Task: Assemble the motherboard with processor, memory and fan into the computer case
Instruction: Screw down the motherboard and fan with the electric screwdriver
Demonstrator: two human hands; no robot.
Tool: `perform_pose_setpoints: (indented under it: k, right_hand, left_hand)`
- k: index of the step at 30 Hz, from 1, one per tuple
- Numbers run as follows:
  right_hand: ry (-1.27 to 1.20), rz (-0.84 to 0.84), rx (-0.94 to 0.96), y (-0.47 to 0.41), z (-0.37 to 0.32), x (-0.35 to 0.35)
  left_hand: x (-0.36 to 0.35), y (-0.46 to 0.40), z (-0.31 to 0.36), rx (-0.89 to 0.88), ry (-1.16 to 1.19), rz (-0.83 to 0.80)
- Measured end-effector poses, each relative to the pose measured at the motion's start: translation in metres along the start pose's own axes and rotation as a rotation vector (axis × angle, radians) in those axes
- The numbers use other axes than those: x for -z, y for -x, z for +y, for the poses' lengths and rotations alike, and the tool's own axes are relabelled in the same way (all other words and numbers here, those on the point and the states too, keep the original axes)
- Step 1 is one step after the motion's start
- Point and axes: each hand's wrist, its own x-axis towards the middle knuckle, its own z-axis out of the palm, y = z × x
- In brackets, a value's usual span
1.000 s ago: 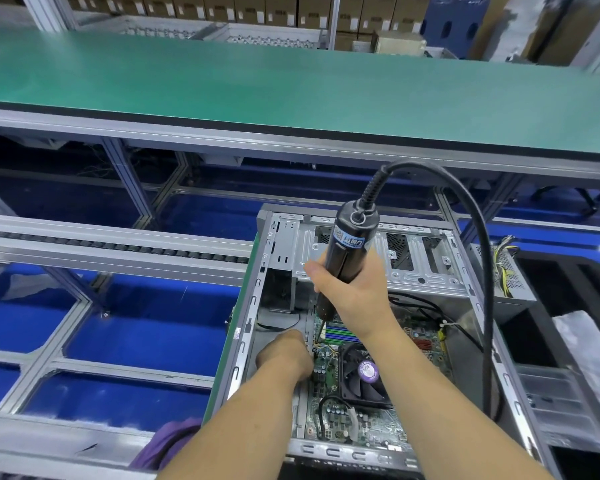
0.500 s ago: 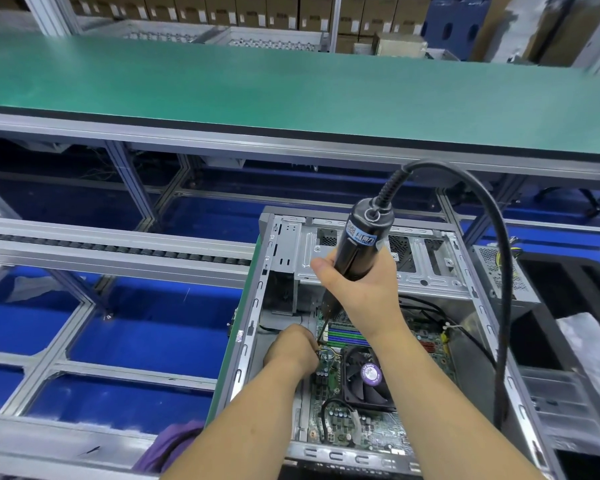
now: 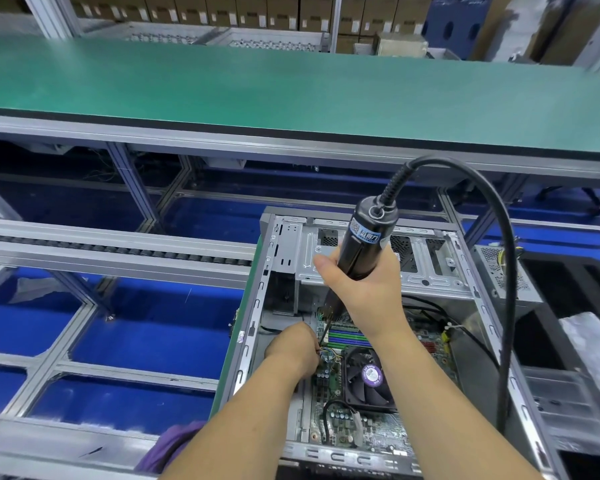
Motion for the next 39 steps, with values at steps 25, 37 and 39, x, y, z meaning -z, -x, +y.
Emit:
perform_pose_setpoints:
  k: [25, 37, 39]
  right_hand:
    - [-0.012, -0.014, 0.004, 0.0003, 0.0022, -0.0001]
    - [-0.018, -0.039, 0.006, 0.0038, 0.0058, -0.0053]
    - [-0.023, -0.037, 0.004, 0.0047, 0.006, -0.0051]
  left_hand:
    - [0.0017, 0.0028, 0.0007, 0.085, 0.095, -0.05]
    - [0.0023, 0.0048, 0.0003, 0.063, 0.107, -0.028]
    - [0.0022, 0.0051, 0.0002, 0.066, 0.108, -0.022]
